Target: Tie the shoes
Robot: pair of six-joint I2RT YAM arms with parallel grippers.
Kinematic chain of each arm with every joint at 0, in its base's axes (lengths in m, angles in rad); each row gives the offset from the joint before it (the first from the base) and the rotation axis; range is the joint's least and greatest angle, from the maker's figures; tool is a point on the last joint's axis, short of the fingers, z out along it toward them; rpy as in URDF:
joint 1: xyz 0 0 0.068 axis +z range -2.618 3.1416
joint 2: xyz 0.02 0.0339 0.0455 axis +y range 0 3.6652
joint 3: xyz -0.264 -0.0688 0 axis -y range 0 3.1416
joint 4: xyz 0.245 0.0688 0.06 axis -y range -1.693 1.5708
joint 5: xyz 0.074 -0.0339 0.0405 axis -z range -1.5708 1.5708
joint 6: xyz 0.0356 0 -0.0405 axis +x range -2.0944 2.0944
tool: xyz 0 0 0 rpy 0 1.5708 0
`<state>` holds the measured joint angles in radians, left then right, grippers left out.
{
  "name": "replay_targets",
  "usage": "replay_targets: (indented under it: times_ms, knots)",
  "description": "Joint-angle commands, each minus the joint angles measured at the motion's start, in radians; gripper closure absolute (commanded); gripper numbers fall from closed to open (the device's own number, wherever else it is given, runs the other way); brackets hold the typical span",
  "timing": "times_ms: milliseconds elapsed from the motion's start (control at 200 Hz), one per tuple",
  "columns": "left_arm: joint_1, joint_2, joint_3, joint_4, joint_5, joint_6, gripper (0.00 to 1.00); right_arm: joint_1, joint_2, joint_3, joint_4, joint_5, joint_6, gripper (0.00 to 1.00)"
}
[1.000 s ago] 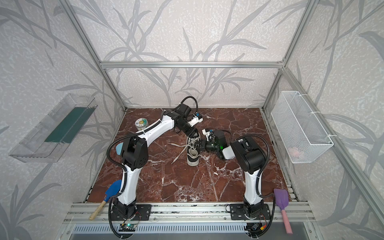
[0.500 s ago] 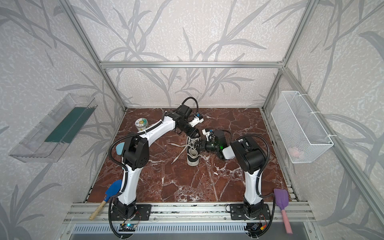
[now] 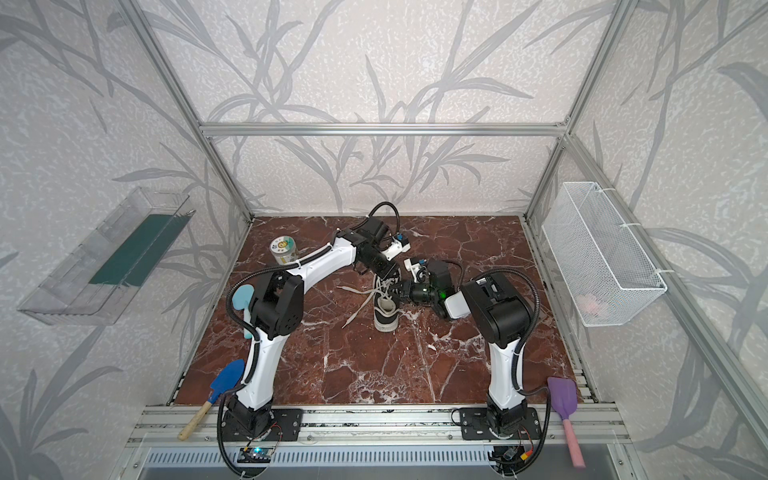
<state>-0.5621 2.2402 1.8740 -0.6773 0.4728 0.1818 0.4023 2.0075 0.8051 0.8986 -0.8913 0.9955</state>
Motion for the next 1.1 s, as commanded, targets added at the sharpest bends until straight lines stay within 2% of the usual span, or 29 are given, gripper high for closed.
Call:
replay_targets:
  times_ms: [0, 785, 1095]
  knots:
    - [-0.001, -0.027, -0.025, 0.032, 0.008, -0.012, 1.0, 0.006, -0.044, 0.006, -0.007, -0.003, -0.023, 1.0]
    - [0.016, -0.157, -0.079, 0.035, -0.04, -0.002, 1.0, -0.026, -0.102, -0.042, -0.043, 0.011, -0.044, 1.0]
    - [0.021, -0.229, -0.154, 0.068, -0.067, -0.008, 1.0, -0.054, -0.141, -0.067, -0.081, 0.008, -0.071, 1.0]
